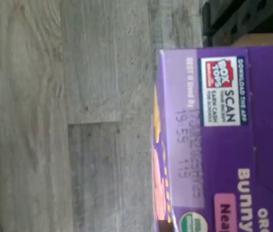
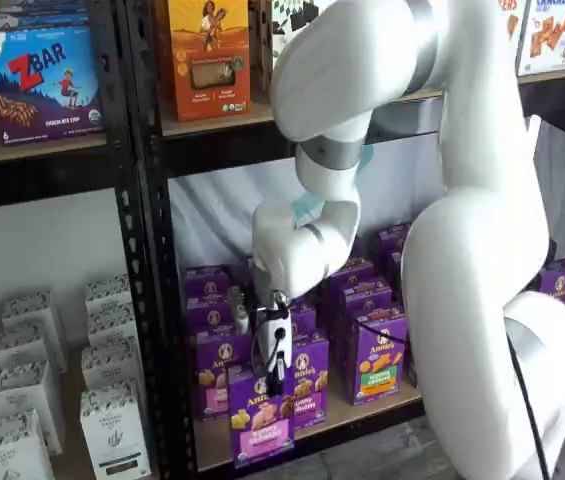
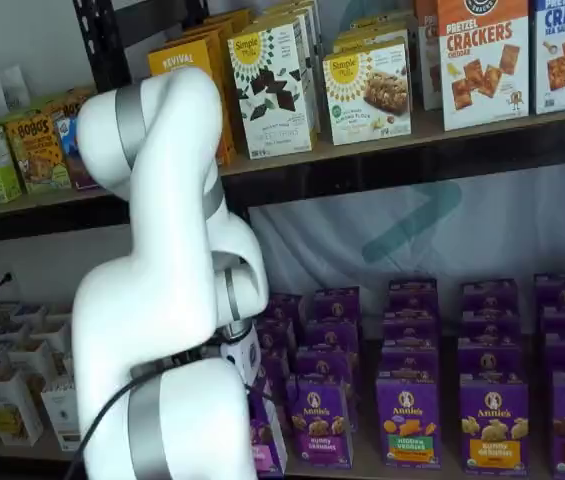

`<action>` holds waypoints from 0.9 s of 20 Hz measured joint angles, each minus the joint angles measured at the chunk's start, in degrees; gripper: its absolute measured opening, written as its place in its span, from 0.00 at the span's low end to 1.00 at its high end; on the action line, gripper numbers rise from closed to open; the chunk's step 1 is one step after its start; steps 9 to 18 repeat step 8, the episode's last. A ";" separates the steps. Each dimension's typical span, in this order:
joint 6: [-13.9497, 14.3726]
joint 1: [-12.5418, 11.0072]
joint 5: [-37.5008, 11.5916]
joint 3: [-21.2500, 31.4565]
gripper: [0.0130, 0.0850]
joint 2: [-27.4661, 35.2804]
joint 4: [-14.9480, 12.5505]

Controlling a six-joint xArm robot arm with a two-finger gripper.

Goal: Pick up the purple box with a pink patch in the middle, on the bottom shelf, the first box from the left

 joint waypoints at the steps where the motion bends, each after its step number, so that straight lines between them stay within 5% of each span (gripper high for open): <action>1: 0.33 -0.12 -0.20 1.32 0.22 -1.17 -0.49; 8: -1.49 -0.90 -2.21 10.34 0.22 -9.35 0.63; 18: -1.49 -0.90 -2.21 10.34 0.22 -9.35 0.63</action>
